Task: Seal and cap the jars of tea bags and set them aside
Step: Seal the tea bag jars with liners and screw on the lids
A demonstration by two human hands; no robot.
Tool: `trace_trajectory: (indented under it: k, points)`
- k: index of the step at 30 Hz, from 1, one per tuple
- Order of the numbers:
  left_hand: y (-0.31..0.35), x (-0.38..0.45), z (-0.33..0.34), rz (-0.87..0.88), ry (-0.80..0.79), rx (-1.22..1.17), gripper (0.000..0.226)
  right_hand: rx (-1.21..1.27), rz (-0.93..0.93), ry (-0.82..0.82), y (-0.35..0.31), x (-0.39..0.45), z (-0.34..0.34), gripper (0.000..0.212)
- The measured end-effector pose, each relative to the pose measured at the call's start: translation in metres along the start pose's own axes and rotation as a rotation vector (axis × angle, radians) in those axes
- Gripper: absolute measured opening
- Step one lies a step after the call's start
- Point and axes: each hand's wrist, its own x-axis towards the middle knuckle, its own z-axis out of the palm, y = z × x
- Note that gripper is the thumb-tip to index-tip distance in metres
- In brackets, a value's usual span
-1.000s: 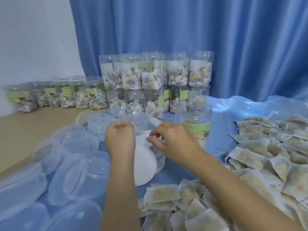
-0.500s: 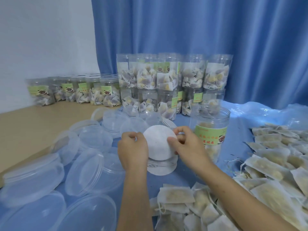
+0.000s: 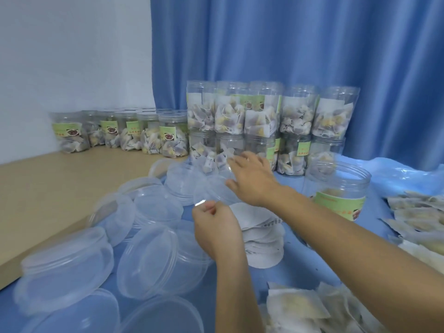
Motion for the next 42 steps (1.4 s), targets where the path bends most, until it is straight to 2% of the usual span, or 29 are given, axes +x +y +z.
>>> trace_trajectory:
  k: [2,5,7,10,14,17,20,22,24,27,29,31,34,35,37,39,42]
  points:
    - [0.001,0.001,0.001,-0.015,-0.009,-0.021,0.009,-0.019,0.003,-0.125,-0.007,0.013,0.011,0.056]
    - [0.001,0.003,0.001,-0.029,-0.024,-0.035,0.011,-0.080,0.028,-0.175,-0.014,0.026,0.022,0.055]
    - [-0.002,0.004,0.003,-0.046,-0.034,-0.036,0.007,-0.093,0.060,-0.157,-0.018,0.029,0.024,0.049]
    - [-0.006,0.006,0.006,-0.057,-0.053,-0.043,0.007,0.004,0.106,-0.031,-0.017,0.026,0.015,0.046]
    - [-0.007,0.006,0.007,-0.071,-0.079,-0.102,0.005,0.424,0.121,0.286,-0.009,-0.002,-0.011,0.045]
    - [0.001,0.001,0.009,-0.114,-0.214,-0.289,0.015,0.768,0.142,0.498,0.000,-0.039,-0.034,0.024]
    - [0.006,-0.004,0.014,-0.135,-0.423,-0.408,0.046,1.153,0.193,0.474,0.013,-0.072,-0.048,0.010]
    - [0.006,-0.008,0.016,-0.104,-0.546,-0.472,0.051,1.358,0.210,0.462,0.022,-0.088,-0.052,0.008]
    - [0.006,-0.010,0.017,-0.072,-0.615,-0.535,0.045,1.468,0.218,0.442,0.030,-0.099,-0.053,0.008]
    - [0.004,-0.009,0.020,-0.042,-0.601,-0.553,0.022,1.607,0.237,0.435,0.038,-0.110,-0.046,0.022]
    - [0.003,-0.009,0.019,-0.091,-0.583,-0.584,0.012,1.709,0.318,0.526,0.043,-0.113,-0.041,0.023]
    - [0.001,-0.008,0.019,-0.173,-0.588,-0.664,0.013,1.778,0.421,0.599,0.049,-0.112,-0.038,0.020]
    - [0.000,-0.013,0.018,-0.263,-0.648,-0.792,0.013,1.927,0.467,0.525,0.051,-0.111,-0.038,0.025]
    - [-0.001,-0.015,0.019,-0.251,-0.678,-0.812,0.020,1.944,0.461,0.470,0.049,-0.110,-0.037,0.031]
    - [-0.003,-0.017,0.021,-0.205,-0.728,-0.780,0.023,1.895,0.433,0.338,0.041,-0.110,-0.033,0.038]
    - [-0.006,-0.018,0.021,-0.140,-0.731,-0.697,0.023,1.817,0.374,0.226,0.032,-0.111,-0.028,0.036]
    - [-0.006,-0.018,0.021,-0.093,-0.688,-0.547,0.024,1.651,0.349,0.173,0.026,-0.112,-0.024,0.036]
